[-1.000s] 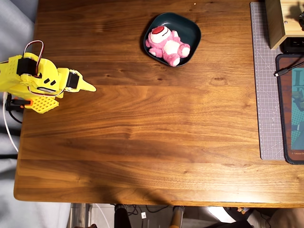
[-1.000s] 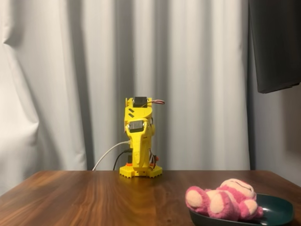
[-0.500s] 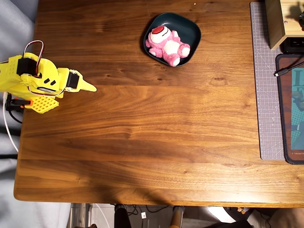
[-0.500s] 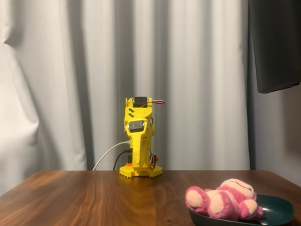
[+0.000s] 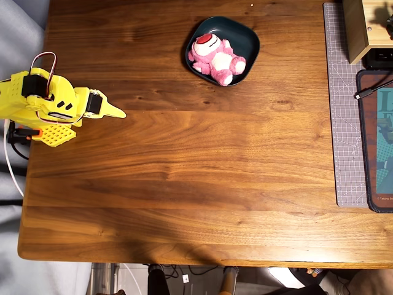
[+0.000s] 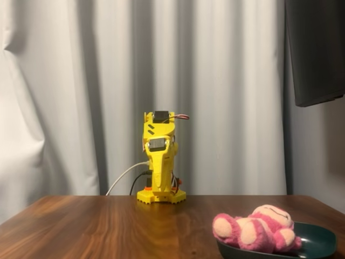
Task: Grasp a strawberry bear and put it in the bin.
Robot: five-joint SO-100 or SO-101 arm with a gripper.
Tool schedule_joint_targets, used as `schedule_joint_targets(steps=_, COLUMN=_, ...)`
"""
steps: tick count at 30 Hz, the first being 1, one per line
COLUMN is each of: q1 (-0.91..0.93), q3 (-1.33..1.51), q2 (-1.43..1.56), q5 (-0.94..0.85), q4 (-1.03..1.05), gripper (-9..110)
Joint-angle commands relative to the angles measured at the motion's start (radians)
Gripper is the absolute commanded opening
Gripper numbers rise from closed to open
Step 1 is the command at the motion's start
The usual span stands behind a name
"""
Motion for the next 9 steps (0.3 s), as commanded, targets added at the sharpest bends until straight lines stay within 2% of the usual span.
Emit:
schedule_joint_targets(steps=1, q1=0.031, q3=-0.003, q2=0.029, q5=-0.043, q4=0.0, gripper=7)
schedule_joint_targets(steps=9, q1=0.038, q3=-0.003, q2=0.029, q5=-0.067, q4=0.0, gripper=7)
